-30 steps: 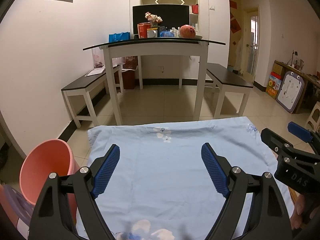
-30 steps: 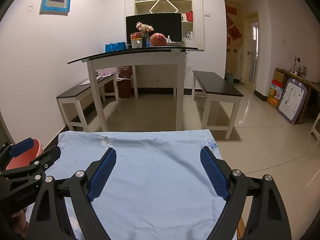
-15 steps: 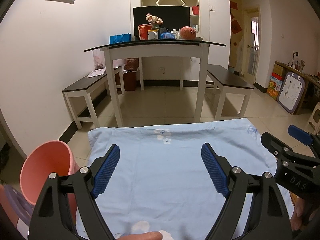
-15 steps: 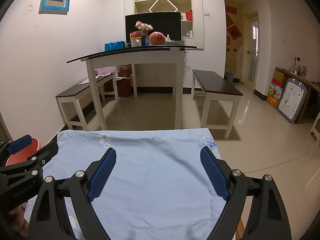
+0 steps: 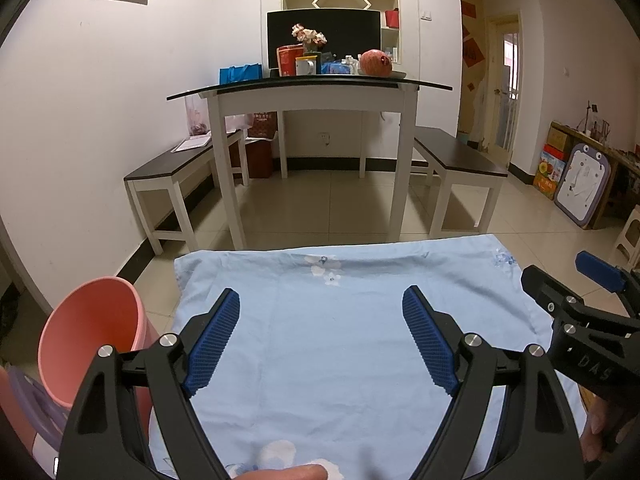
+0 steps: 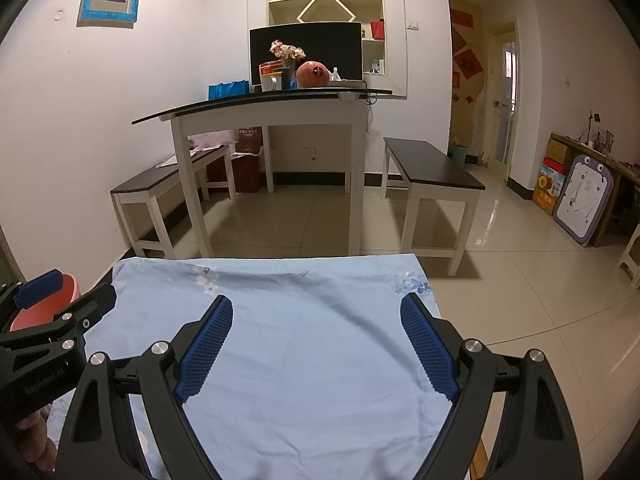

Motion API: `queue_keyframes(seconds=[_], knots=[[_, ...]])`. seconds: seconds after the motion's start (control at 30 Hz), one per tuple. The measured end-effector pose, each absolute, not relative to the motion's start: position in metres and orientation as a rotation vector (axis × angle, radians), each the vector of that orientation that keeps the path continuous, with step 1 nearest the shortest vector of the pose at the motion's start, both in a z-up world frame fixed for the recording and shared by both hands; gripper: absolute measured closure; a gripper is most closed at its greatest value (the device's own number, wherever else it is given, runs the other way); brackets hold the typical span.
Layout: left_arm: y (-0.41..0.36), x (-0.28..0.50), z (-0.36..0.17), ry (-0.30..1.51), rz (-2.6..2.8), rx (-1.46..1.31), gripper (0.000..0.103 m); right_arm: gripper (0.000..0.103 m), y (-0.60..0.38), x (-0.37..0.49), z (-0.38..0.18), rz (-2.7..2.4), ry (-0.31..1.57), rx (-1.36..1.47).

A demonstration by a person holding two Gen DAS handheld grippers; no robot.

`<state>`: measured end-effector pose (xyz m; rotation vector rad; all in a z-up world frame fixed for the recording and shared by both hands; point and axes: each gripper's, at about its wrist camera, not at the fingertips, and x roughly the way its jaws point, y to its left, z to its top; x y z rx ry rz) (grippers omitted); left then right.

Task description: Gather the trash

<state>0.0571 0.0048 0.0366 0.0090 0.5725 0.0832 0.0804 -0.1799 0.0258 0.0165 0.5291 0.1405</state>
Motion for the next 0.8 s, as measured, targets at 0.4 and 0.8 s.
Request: queue_keyframes(seconds=[0.4,0.8], knots=[[0.0051,0.0569,0.0362,0.571,0.085,0.010,0.019,0.019,-0.1786,0.0797,0.0240,0.142,0.531,0.012],[0.0066,0.0574,0.0359,0.575,0.081,0.007,0.019,0.019,-0.1783,0.0798,0.0234,0.143,0.532,0.010]])
